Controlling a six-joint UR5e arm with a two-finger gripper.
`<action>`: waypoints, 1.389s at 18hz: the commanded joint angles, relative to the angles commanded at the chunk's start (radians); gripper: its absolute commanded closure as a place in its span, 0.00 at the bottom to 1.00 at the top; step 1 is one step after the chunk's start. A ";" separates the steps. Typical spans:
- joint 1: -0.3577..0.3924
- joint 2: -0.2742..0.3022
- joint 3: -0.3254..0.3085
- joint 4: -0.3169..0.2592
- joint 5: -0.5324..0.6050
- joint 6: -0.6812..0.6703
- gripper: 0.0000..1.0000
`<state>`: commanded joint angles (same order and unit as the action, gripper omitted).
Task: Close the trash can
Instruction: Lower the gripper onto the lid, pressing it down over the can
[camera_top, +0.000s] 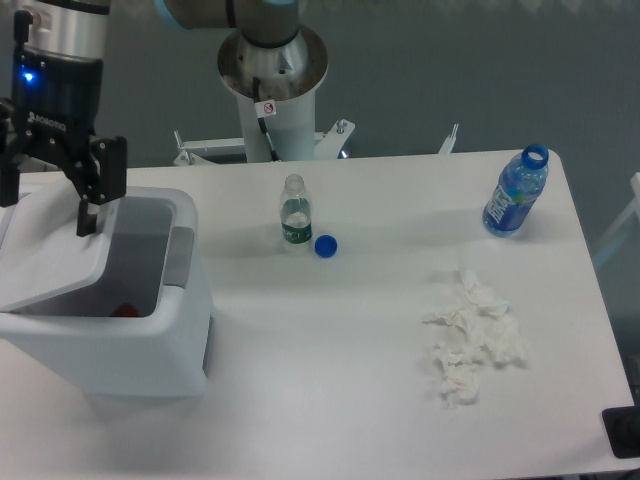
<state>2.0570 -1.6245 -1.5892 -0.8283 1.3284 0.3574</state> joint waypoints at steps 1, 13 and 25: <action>0.002 0.000 -0.003 0.000 0.000 0.000 0.00; 0.069 -0.003 -0.031 0.000 -0.002 0.031 0.00; 0.121 -0.002 -0.037 0.000 0.002 0.028 0.00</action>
<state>2.1782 -1.6260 -1.6260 -0.8283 1.3300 0.3850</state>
